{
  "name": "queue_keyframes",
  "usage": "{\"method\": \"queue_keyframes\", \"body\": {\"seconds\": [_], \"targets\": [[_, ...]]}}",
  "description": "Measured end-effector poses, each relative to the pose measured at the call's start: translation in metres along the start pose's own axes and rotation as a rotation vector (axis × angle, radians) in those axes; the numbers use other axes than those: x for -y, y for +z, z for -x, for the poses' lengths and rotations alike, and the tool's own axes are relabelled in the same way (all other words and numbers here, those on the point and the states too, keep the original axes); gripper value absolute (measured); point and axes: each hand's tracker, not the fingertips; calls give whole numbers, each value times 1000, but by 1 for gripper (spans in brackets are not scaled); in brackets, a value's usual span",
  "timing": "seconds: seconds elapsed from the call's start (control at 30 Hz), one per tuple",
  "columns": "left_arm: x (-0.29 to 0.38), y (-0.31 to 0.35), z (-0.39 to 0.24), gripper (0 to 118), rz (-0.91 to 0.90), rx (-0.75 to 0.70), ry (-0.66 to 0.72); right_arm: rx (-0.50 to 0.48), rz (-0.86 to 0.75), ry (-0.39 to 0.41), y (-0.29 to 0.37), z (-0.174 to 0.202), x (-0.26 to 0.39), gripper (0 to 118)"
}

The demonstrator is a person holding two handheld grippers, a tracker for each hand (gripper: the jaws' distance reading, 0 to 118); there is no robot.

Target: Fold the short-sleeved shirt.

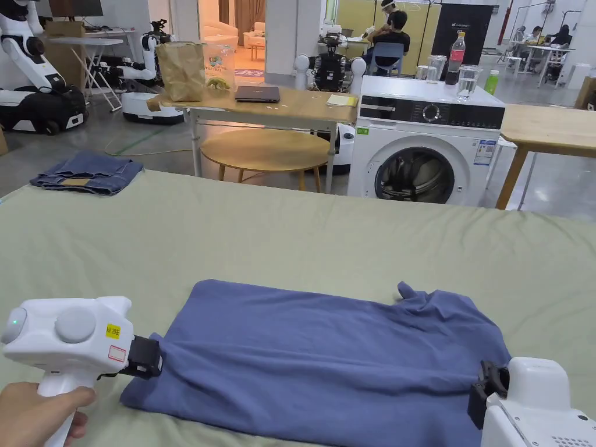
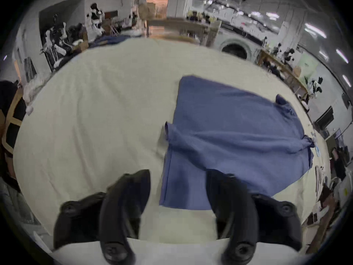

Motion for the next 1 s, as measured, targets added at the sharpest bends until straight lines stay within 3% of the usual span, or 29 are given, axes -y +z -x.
{"method": "queue_keyframes", "body": {"seconds": [0.13,0.2,0.27,0.33,0.4,0.47,0.5,0.67,0.73,0.8,0.83,1.0], "targets": [[7,-33,-7,66,234,-72,-16,19,16,-1,1,-9,3,0],[16,-32,-15,66,168,-72,-74,27,23,6,2,-13,5,0],[18,-29,-13,62,151,-92,-43,31,33,10,2,-16,7,0],[25,-27,-19,44,126,-102,-106,34,42,8,3,-20,10,0],[26,-25,-22,40,113,-74,-129,35,56,7,1,-22,12,0],[29,-21,-22,8,95,-39,-131,31,73,2,0,-26,14,0],[31,-20,-20,2,88,-30,-120,28,82,-1,0,-28,15,0],[38,-16,-9,1,40,2,-75,30,127,-24,-2,-49,12,0],[41,-14,-12,1,33,-2,-106,23,160,-39,-7,-64,6,15],[43,-12,-16,1,24,-17,-151,0,236,-56,-16,-79,2,50],[44,-11,-16,1,20,-15,-144,-3,282,-68,-23,-86,1,59],[45,-10,-23,1,1,-47,-187,3,450,-39,-61,-103,12,60]]}}
